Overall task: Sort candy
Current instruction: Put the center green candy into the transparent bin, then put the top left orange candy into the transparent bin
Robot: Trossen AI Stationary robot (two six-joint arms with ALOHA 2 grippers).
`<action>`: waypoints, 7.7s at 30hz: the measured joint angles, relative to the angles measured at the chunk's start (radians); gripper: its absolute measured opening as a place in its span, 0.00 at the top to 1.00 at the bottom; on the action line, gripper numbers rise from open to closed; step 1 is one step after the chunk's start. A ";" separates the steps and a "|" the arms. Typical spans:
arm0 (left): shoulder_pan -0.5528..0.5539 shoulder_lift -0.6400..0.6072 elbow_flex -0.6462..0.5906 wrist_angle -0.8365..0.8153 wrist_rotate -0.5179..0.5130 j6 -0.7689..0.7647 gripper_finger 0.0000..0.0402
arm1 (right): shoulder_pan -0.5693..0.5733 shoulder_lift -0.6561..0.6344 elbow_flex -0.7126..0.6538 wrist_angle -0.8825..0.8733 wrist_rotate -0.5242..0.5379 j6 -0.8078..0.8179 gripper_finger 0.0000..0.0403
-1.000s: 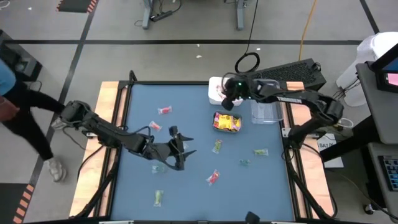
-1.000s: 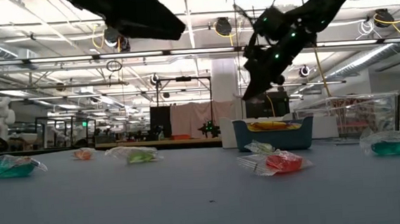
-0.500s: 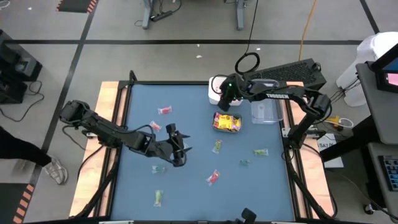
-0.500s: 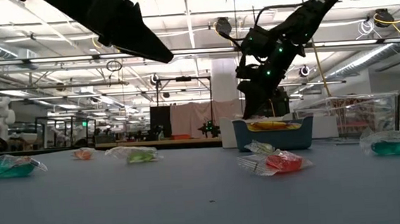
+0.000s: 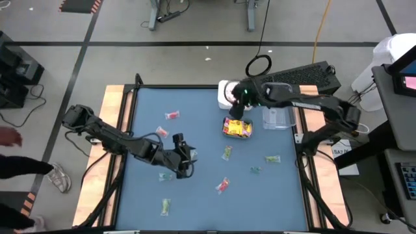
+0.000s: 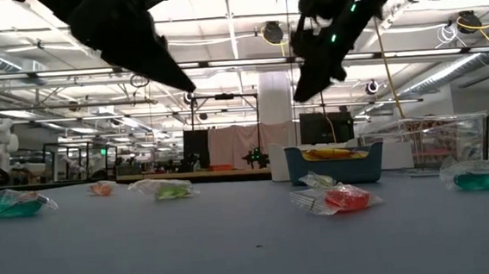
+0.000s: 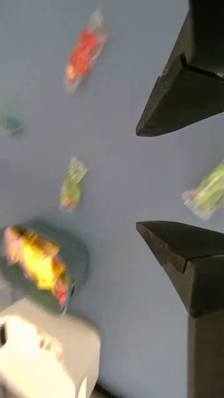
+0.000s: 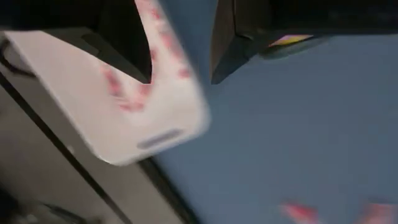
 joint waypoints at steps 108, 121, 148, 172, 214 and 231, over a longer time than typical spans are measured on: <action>-0.087 0.118 -0.206 0.466 0.051 -0.123 0.85 | 0.782 0.542 0.119 0.567 0.444 -0.137 0.70; -0.090 0.005 -0.206 0.367 0.079 -0.120 0.45 | 0.789 0.531 0.118 0.508 0.332 -0.064 0.84; 0.005 -0.205 -0.275 -0.450 -0.160 -0.482 0.31 | 0.161 -0.199 0.148 -0.814 0.490 0.327 0.84; 0.115 -0.203 -0.273 -0.558 -0.131 -0.434 0.31 | -0.187 -0.202 -0.262 -0.499 0.236 0.240 0.84; 0.351 -0.209 -0.219 -0.544 0.091 -0.199 0.31 | 0.234 -0.618 -0.261 -0.461 0.158 0.503 0.51; 0.613 -0.177 -0.220 -0.505 0.447 -0.072 0.47 | 0.745 -0.404 -0.261 0.070 0.191 0.379 0.51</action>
